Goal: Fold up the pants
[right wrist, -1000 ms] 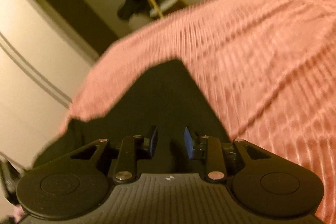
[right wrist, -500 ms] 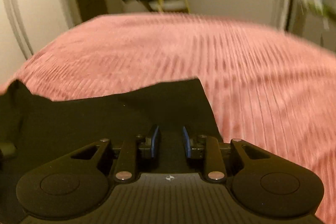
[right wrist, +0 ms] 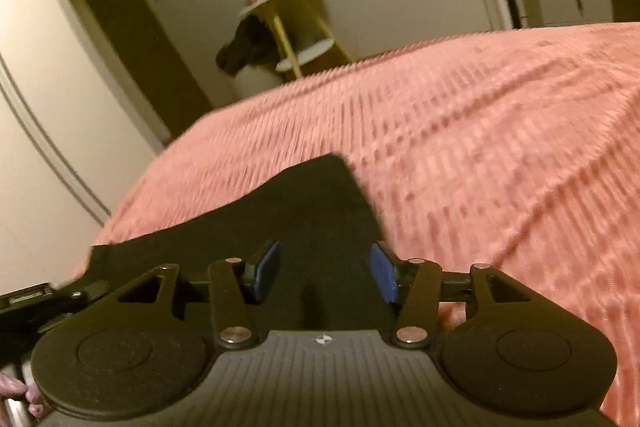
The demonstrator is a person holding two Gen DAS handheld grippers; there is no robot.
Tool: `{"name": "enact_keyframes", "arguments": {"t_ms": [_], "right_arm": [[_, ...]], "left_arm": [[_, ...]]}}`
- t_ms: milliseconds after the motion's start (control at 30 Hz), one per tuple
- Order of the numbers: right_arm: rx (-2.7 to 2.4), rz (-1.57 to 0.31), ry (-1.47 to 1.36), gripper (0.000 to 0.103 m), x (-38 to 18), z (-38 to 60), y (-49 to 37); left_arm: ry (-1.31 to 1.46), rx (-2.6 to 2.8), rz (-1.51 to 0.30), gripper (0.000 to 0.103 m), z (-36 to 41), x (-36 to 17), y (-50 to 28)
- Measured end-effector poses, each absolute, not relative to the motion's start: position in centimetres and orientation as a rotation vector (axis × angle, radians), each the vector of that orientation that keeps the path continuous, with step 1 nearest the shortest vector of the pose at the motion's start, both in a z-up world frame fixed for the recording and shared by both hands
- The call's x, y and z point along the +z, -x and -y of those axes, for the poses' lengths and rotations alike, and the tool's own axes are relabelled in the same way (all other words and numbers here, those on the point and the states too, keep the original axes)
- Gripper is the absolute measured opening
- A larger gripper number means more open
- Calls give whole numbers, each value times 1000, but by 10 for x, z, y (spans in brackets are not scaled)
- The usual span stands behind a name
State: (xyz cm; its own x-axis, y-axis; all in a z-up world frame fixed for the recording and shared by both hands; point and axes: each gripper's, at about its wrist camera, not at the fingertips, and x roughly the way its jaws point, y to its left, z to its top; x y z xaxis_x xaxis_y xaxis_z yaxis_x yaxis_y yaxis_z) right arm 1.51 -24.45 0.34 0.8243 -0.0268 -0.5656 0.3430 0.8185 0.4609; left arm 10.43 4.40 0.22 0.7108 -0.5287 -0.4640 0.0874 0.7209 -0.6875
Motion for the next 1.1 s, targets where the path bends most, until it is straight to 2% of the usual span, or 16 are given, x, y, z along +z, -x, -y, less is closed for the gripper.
{"name": "enact_keyframes", "arguments": {"t_ms": [33,67,100,167,267,333,367,400,500,633,700,1100], "right_arm": [[-217,-577,-599,56,2,247,-15],[-225,-590,-613,56,0,249,-17],[-230,-611,-623,56,-3,251,-19],[-234,-632,-637,56,-6,252,-22],[-212,-617,-618,54,-4,249,-20],[-165,-596,-593,39,-1,243,-17],[-131,-592,-584,36,1,238,-16],[-88,-595,-588,32,1,234,-17],[-97,-696,-498,31,-7,220,-31],[-144,-825,-436,25,-23,212,-51],[-156,-825,-415,23,-25,211,-53],[-160,-799,-431,23,-22,212,-48]], "left_arm": [[641,-335,-684,15,-47,8,-101],[585,-282,-683,21,-49,10,-98],[527,-217,-686,35,-50,9,-96],[479,-124,-705,52,-55,3,-91],[610,-131,-762,55,-64,-4,-91],[621,-124,-747,55,-64,-3,-87],[608,-124,-729,57,-62,0,-84],[594,-129,-714,63,-60,2,-82],[590,-171,-715,74,-56,1,-76],[497,-159,-788,76,-43,-10,-83],[461,-159,-794,76,-39,-11,-87],[253,-121,-811,76,-13,-2,-72]]}}
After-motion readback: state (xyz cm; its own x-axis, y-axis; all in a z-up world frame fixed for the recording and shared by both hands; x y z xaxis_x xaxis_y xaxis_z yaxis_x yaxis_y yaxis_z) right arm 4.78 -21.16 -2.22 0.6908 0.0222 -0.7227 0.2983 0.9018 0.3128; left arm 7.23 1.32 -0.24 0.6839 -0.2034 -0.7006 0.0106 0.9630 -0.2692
